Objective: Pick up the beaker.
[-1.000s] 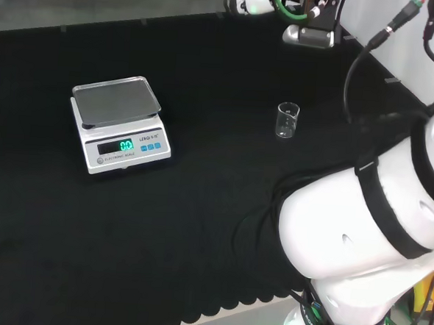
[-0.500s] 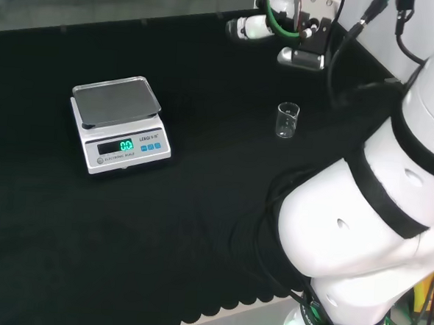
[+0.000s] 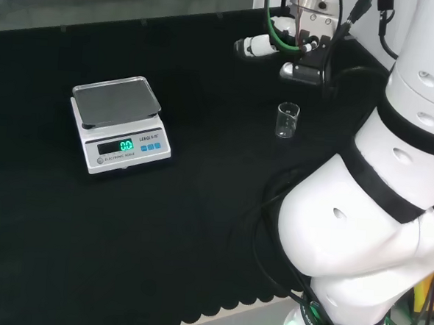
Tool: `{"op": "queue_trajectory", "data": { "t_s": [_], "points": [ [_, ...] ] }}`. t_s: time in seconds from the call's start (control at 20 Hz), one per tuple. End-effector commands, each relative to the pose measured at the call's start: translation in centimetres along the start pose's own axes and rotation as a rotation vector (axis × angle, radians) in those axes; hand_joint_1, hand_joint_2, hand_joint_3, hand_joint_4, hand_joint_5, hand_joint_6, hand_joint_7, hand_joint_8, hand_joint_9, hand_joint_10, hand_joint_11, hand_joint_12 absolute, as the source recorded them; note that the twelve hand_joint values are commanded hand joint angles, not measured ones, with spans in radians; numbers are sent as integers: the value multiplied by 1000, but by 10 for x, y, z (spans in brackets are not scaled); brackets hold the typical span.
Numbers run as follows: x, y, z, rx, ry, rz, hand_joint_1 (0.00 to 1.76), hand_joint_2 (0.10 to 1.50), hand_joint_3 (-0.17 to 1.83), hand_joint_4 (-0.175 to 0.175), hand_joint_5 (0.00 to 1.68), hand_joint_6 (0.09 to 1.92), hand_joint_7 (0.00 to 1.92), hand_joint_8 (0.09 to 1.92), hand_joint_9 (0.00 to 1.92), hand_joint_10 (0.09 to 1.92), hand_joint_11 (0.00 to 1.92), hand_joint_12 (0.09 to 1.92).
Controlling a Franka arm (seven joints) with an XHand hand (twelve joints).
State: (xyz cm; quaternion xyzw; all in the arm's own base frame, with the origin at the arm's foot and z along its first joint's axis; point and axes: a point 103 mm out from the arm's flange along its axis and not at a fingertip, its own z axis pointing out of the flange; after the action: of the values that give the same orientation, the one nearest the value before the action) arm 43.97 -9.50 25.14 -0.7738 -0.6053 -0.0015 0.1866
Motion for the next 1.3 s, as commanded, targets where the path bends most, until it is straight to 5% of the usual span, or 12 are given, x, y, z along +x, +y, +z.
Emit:
{"op": "queue_trajectory", "data": {
  "t_s": [0.05,1.3],
  "points": [
    [-24,31,25,25,47,54,261,941,-32,-70,79,87,0,513,0,441,0,1385],
    [-75,53,89,139,122,152,264,940,-30,-70,107,87,0,526,0,425,0,1369]
  ]
}}
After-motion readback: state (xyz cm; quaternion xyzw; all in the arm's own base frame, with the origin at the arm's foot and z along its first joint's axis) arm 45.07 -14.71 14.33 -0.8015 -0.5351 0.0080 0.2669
